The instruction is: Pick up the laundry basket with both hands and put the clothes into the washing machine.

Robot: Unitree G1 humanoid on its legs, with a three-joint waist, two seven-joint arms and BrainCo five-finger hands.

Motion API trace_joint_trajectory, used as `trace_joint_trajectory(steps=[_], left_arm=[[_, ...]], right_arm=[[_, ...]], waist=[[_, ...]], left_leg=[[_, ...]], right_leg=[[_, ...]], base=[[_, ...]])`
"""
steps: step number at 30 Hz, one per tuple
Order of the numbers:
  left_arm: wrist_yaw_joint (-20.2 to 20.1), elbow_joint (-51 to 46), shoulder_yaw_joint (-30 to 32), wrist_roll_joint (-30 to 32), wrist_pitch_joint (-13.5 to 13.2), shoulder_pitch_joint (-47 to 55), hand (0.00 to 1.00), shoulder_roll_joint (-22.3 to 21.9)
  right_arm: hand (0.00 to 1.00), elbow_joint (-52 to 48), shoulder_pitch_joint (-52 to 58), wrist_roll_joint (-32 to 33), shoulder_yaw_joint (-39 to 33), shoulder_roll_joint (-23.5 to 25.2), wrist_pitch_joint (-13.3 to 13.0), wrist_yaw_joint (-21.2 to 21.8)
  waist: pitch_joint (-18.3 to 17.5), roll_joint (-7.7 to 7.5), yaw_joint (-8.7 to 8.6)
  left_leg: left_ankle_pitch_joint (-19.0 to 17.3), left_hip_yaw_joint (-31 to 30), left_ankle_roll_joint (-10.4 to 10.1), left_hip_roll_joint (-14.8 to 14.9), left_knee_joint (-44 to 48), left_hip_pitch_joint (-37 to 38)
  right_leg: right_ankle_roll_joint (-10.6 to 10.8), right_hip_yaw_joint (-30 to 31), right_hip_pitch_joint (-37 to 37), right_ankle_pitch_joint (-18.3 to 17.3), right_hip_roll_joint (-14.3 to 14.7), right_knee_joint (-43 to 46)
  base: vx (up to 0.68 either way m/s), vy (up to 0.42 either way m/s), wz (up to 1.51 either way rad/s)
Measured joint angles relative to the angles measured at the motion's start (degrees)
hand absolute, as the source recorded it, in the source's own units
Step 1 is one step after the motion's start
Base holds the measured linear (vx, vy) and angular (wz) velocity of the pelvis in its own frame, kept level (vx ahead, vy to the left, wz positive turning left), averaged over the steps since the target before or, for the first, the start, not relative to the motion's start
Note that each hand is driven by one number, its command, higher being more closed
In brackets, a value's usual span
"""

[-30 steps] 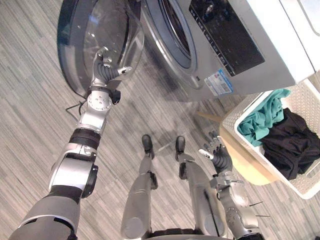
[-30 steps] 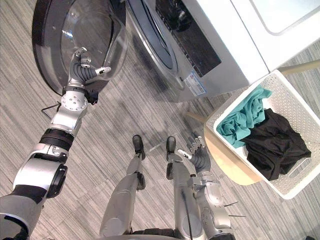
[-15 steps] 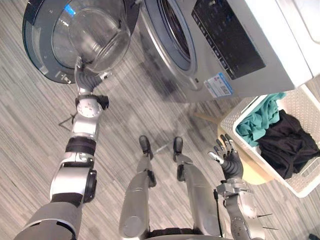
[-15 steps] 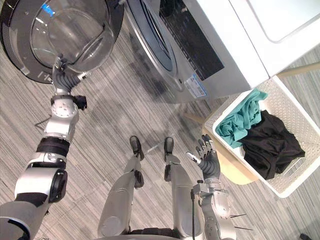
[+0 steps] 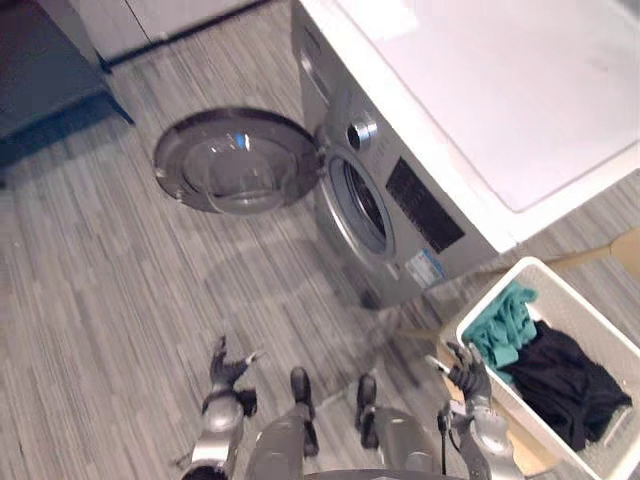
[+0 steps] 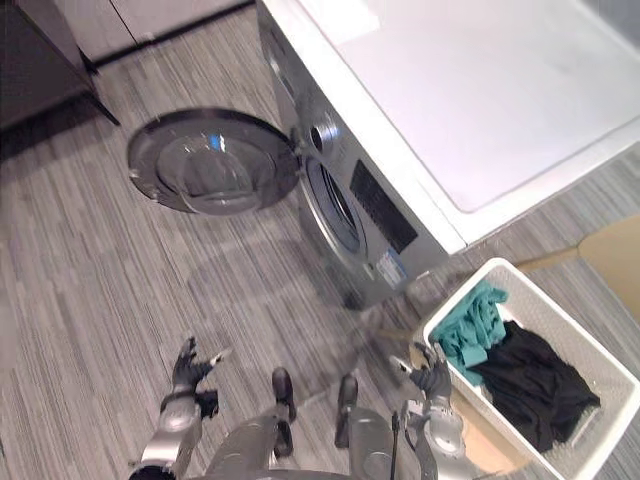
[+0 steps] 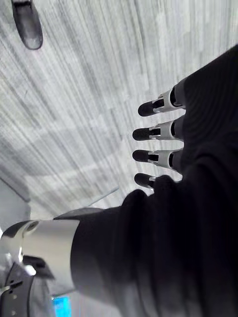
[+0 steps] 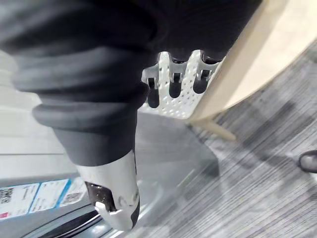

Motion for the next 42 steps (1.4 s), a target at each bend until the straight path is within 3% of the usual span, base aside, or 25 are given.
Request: trace_joint_trajectory(steps=[7,10,15,16,17,20,21,23,24,26,27,28,29,31,32,35,36,37,38,40,42], left_arm=[[-6.1,9.8,1.6,0.3,0.2,2.8,0.0,-0.2],[-6.1,11.0,2.0,0.8,0.3,2.8,0.0,-0.2],[-6.1,11.2,3.9,0.9,0.4,3.4,0.0,-0.4],[-6.1,11.2,3.9,0.9,0.4,3.4,0.0,-0.3],[-6.1,11.3,3.8,1.0,0.4,3.2,0.0,-0.1],[-6.1,11.3,3.8,1.0,0.7,2.7,0.0,0.6],[-6.1,11.3,3.8,1.1,0.8,2.6,0.0,1.0],[-6.1,11.4,3.7,1.3,0.8,2.1,0.0,1.1],[-6.2,11.7,3.5,1.6,0.8,1.8,0.0,1.1],[-7.0,12.2,3.4,1.9,0.8,1.5,0.0,1.1],[-7.3,12.2,3.4,2.2,0.9,1.5,0.0,0.8],[-7.3,12.2,3.4,2.2,1.0,1.4,0.0,0.4],[-7.4,12.1,3.2,2.2,1.2,1.0,0.0,-0.8],[-7.9,12.1,2.3,2.1,1.3,0.0,0.0,-2.6],[-8.5,11.7,0.8,2.1,1.2,-0.9,0.0,-3.3],[-8.5,10.8,0.6,2.1,0.8,-0.9,0.0,-3.5],[-8.4,10.8,0.5,2.0,0.7,-1.0,0.0,-3.5],[-8.4,10.8,-0.8,1.9,0.7,-0.8,0.0,-3.6],[-8.5,11.0,-1.6,1.5,0.7,-0.9,0.0,-3.4],[-8.3,11.2,-2.9,1.0,0.8,-1.7,0.0,-1.5],[-8.4,11.3,-3.5,1.0,0.8,-1.6,0.0,-0.4]], right_arm=[[0.0,9.6,-3.5,-2.0,-3.8,0.1,1.7,0.0],[0.0,11.1,-3.6,-1.9,-4.9,0.0,1.8,0.0],[0.0,12.2,-4.8,-1.1,-5.9,0.1,2.2,0.1],[0.0,13.0,-6.0,-0.9,-5.9,0.1,2.4,0.1],[0.0,14.4,-7.5,-0.8,-5.8,0.1,2.7,0.1],[0.0,16.0,-8.7,-0.7,-5.7,0.1,2.9,0.1],[0.0,16.0,-8.4,-0.7,-5.7,-0.1,3.0,-0.1],[0.0,16.1,-7.9,-0.4,-5.9,-0.9,3.2,-0.4],[0.0,16.1,-6.9,-0.3,-6.0,-1.7,3.2,-1.1],[0.0,17.0,-6.1,0.0,-6.0,-2.4,3.5,-1.3],[0.0,17.6,-5.6,0.3,-6.0,-2.3,3.9,-1.5],[0.0,17.6,-5.4,0.3,-6.2,-2.4,3.9,-1.7],[0.0,17.6,-5.2,0.3,-6.3,-2.3,3.9,-2.4],[0.0,17.6,-5.8,0.4,-6.4,-1.8,3.9,-2.7],[0.0,17.6,-6.1,0.4,-6.8,-1.7,3.9,-2.8],[0.0,17.6,-7.3,0.4,-6.8,-0.6,3.9,-2.8],[0.0,17.6,-7.8,0.3,-6.8,-0.3,3.9,-2.8],[0.0,17.3,-8.0,0.5,-6.9,-0.8,3.9,-3.5],[0.0,17.4,-8.4,0.5,-7.1,-0.7,3.8,-3.8],[0.0,17.3,-8.2,0.8,-6.8,0.0,3.9,-3.6],[0.0,17.2,-8.2,0.8,-6.1,0.4,3.9,-3.5]], waist=[[-3.7,0.28,-0.54],[-3.9,0.21,-0.56],[-3.9,0.13,-0.68],[-3.8,0.1,-0.71],[-3.5,0.45,-0.68],[-3.3,0.45,-0.75],[-3.1,0.08,-1.14],[-2.1,0.63,-2.87],[-1.9,1.2,-3.85],[-1.1,1.75,-3.79],[-1.0,1.58,-3.72],[-0.8,1.88,-3.68],[-0.2,2.16,-3.65],[0.3,1.56,-2.92],[0.8,0.85,-2.0],[1.0,0.55,-1.49],[1.0,0.44,-1.1],[0.5,1.7,-0.49],[0.5,2.3,-0.27],[1.0,-0.8,-0.7],[0.9,-1.51,-0.38]], left_leg=[[-0.2,3.4,-0.2,-0.2,-2.3,5.9],[-0.7,5.8,-0.1,-0.2,-2.4,7.6],[-3.3,15.2,-0.3,0.4,-1.6,10.1],[-4.1,18.5,-0.3,1.1,-0.4,9.7],[-5.6,21.8,-0.7,2.1,1.1,9.2],[-8.5,26.4,-2.2,4.4,5.4,8.7],[-9.5,28.0,-3.1,5.2,7.0,9.2],[-10.6,29.4,-4.6,6.4,8.4,10.6],[-12.3,30.8,-6.0,8.4,11.6,11.0],[-14.4,30.2,-6.9,14.1,22.8,10.0],[-14.0,26.5,-5.9,18.8,34.0,7.2],[-13.3,24.3,-4.8,20.8,38.6,5.8],[-11.0,19.3,-1.3,23.6,47.6,2.3],[-13.1,12.1,-1.7,22.2,52.8,-1.5],[-14.4,8.1,-1.6,19.1,50.2,-3.4],[-14.4,1.6,-1.7,14.0,39.1,-5.1],[-13.5,-2.3,-2.9,10.5,30.6,-5.1],[-7.2,-7.1,-5.9,7.7,19.8,-4.0],[-6.2,-7.6,-3.5,7.1,18.6,-4.0],[-5.6,-7.2,-3.0,4.0,16.7,-2.4],[-5.0,-6.7,-2.1,2.5,14.0,-0.7]], right_leg=[[1.1,4.3,5.1,2.5,0.9,-4.4],[1.1,6.9,5.9,3.4,1.2,-5.5],[1.9,15.8,4.5,5.1,2.9,-5.4],[0.7,12.1,3.2,4.4,1.8,-5.3],[0.1,2.6,2.4,4.2,-0.7,-4.6],[-1.3,-18.3,2.3,3.3,-6.9,-2.3],[-0.7,-20.1,2.7,3.8,-7.3,-2.0],[0.6,-17.7,2.9,3.3,-6.5,-0.7],[0.4,-16.5,2.9,2.0,-5.4,-0.1],[0.2,-14.5,4.1,0.4,-3.2,0.0],[-0.4,-13.1,5.3,0.5,-1.6,0.1],[-0.6,-12.8,6.1,0.4,-0.8,0.1],[-1.2,-11.0,8.1,0.4,0.4,-0.6],[-1.4,-8.3,10.2,0.2,0.3,-2.4],[-1.0,-6.8,12.0,0.5,-0.3,-3.8],[-0.9,-5.6,13.6,0.5,-1.9,-3.5],[-0.1,-4.9,13.9,0.7,-2.9,-3.4],[1.6,-3.9,13.9,0.7,-2.7,-3.6],[3.0,-3.3,14.2,0.1,-2.6,-3.7],[4.3,-3.1,14.9,0.2,-5.8,-4.4],[5.3,-2.7,15.2,0.9,-7.0,-4.4]], base=[[-0.01,0.042,-0.26],[-0.06,0.035,-0.5],[-0.08,0.018,-1.01],[-0.06,-0.01,-1.35],[-0.06,-0.024,-1.37],[0.02,-0.064,-1.15],[0.1,-0.143,-0.92],[0.12,-0.133,-0.63],[0.23,-0.144,-0.74],[0.27,-0.176,-0.85],[0.23,-0.171,-0.7],[0.29,-0.186,-0.8],[0.29,-0.092,-0.8],[0.26,-0.024,-0.84],[0.26,0.031,-0.58],[0.26,0.119,-0.41],[0.21,0.206,-0.47],[0.22,0.224,-0.49],[0.23,0.205,-0.2],[0.21,0.161,0.13],[0.15,0.121,0.06]])
